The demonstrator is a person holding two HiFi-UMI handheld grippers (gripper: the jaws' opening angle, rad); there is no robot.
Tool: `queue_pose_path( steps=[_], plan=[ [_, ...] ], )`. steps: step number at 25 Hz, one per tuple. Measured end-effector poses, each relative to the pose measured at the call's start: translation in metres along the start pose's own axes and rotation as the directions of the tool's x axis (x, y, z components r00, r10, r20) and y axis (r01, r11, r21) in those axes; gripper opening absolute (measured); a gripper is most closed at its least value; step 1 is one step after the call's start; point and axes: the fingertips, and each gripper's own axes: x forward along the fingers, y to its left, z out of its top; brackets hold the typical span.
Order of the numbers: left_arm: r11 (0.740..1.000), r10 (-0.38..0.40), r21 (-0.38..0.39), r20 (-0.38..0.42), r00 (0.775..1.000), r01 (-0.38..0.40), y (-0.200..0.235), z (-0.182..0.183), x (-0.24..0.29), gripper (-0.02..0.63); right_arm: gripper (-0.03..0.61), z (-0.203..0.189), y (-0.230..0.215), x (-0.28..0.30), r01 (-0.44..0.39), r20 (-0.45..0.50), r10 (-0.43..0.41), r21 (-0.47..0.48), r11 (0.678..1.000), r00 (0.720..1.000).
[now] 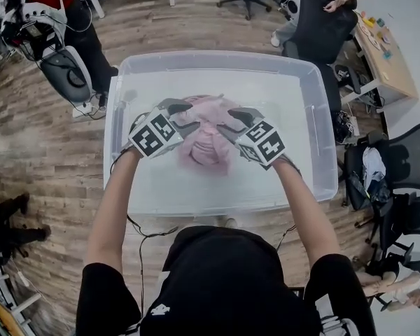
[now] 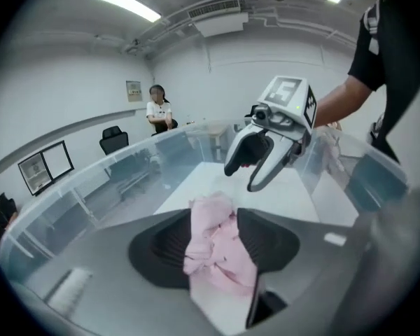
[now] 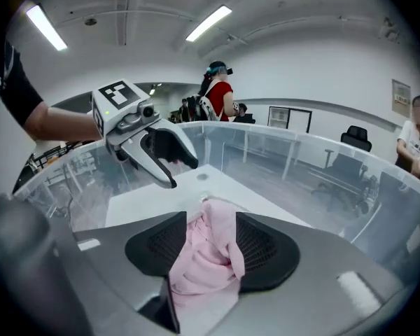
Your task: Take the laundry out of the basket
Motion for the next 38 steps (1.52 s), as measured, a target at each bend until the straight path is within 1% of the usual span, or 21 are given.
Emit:
queue_pose_path(
  steps=[1,2,3,4,6,8,9,11,12,14,16,21,24,28,38],
  plan=[
    [1.0,-0.015,0.0,-0.018,1.0,0.015,0.002,-0.008,0.006,0.215,0.229,-0.007,0.0,0.006,-0.015,-0.027,0.015,-0.017,1.0,1.0],
    [1.0,-0.029,0.003,-0.031,0.999,0.03,0.002,-0.016,0.012,0.26,0.27,-0.015,0.001,0.012,-0.031,-0.053,0.03,-0.032,0.999,0.998],
    [0.999,-0.043,0.014,-0.043,0.998,0.044,0.001,-0.025,0.018,0.313,0.323,-0.023,0.002,0.018,-0.049,-0.079,0.046,-0.043,0.998,0.996],
    [0.998,-0.059,0.027,-0.053,0.997,0.06,-0.001,-0.034,0.024,0.351,0.379,-0.031,0.003,0.024,-0.069,-0.101,0.063,-0.054,0.996,0.993],
    [0.993,-0.099,0.057,-0.058,0.993,0.103,-0.008,-0.045,0.037,0.44,0.455,-0.044,0.006,0.035,-0.105,-0.144,0.093,-0.078,0.991,0.985],
    [0.986,-0.129,0.102,-0.061,0.99,0.134,-0.016,-0.048,0.049,0.518,0.521,-0.057,0.011,0.046,-0.134,-0.198,0.11,-0.107,0.985,0.974],
    [0.984,-0.134,0.11,-0.061,0.989,0.14,-0.018,-0.049,0.056,0.532,0.546,-0.064,0.013,0.05,-0.146,-0.225,0.116,-0.122,0.982,0.967],
    [0.984,-0.141,0.101,-0.076,0.987,0.149,-0.02,-0.057,0.069,0.581,0.583,-0.077,0.017,0.059,-0.16,-0.269,0.113,-0.159,0.974,0.957],
    [0.981,-0.147,0.109,-0.102,0.984,0.157,-0.021,-0.065,0.075,0.582,0.595,-0.082,0.016,0.064,-0.163,-0.285,0.108,-0.178,0.97,0.952],
    [0.969,-0.152,0.167,-0.178,0.972,0.182,-0.025,-0.083,0.084,0.583,0.597,-0.09,0.012,0.07,-0.16,-0.308,0.09,-0.209,0.965,0.947],
    [0.958,-0.146,0.211,-0.22,0.964,0.194,-0.027,-0.097,0.09,0.583,0.597,-0.098,0.008,0.075,-0.151,-0.33,0.069,-0.231,0.961,0.942],
    [0.959,-0.122,0.224,-0.236,0.964,0.176,-0.024,-0.107,0.102,0.583,0.597,-0.111,0.007,0.096,-0.163,-0.368,0.059,-0.26,0.952,0.928],
    [0.963,-0.121,0.205,-0.257,0.959,0.176,-0.025,-0.117,0.111,0.581,0.597,-0.116,0.009,0.106,-0.173,-0.379,0.063,-0.263,0.949,0.923],
    [0.97,-0.121,0.181,-0.232,0.965,0.165,-0.026,-0.12,0.119,0.574,0.595,-0.124,0.005,0.113,-0.158,-0.381,0.043,-0.276,0.948,0.924],
    [0.974,-0.114,0.17,-0.22,0.969,0.153,-0.027,-0.121,0.132,0.554,0.589,-0.134,0.0,0.128,-0.141,-0.381,0.03,-0.265,0.954,0.924]
  ],
)
